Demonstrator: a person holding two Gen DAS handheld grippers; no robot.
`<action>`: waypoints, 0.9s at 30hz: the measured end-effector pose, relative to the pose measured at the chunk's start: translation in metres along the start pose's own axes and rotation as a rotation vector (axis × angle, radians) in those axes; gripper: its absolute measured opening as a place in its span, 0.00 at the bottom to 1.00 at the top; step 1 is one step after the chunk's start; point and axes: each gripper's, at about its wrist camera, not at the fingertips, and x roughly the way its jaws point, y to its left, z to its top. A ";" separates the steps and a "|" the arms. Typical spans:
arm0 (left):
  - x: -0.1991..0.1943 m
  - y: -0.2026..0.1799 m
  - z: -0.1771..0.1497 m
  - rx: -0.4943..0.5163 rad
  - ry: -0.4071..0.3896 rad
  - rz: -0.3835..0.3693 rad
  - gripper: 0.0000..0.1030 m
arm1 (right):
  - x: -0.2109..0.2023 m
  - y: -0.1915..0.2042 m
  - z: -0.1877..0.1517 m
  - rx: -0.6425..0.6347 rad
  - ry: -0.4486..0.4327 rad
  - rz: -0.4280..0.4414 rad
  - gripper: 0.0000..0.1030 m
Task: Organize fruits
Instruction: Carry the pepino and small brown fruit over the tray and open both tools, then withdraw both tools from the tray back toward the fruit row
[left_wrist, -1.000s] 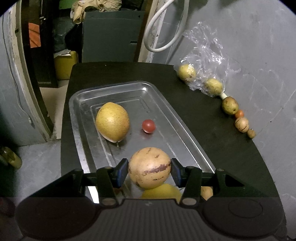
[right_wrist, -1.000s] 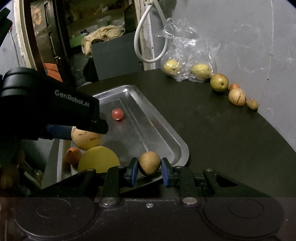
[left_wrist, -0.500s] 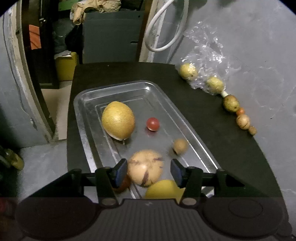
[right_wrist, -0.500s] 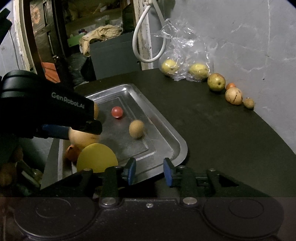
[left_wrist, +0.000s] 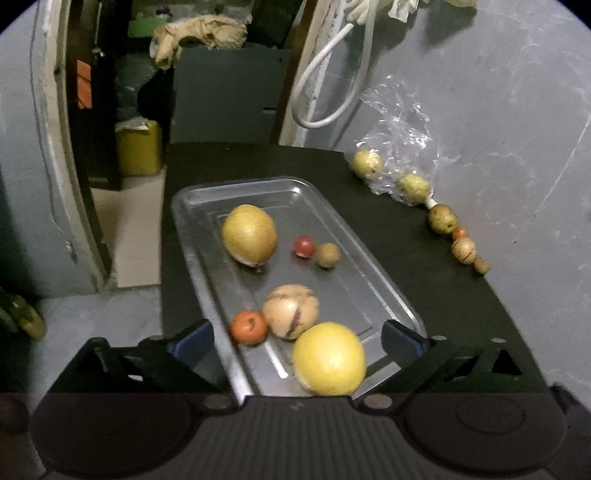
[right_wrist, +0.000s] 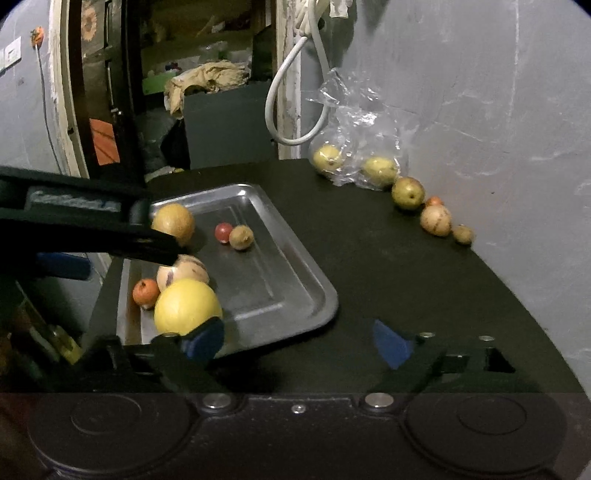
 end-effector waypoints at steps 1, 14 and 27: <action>-0.003 0.001 -0.003 0.005 -0.006 0.012 0.99 | -0.002 -0.001 -0.002 -0.002 0.002 -0.002 0.95; -0.019 -0.003 -0.045 0.118 0.085 0.016 0.99 | -0.012 -0.030 -0.020 0.051 0.074 -0.150 0.99; -0.011 -0.041 -0.060 0.249 0.159 -0.065 0.99 | -0.008 -0.066 -0.036 0.160 0.128 -0.238 0.99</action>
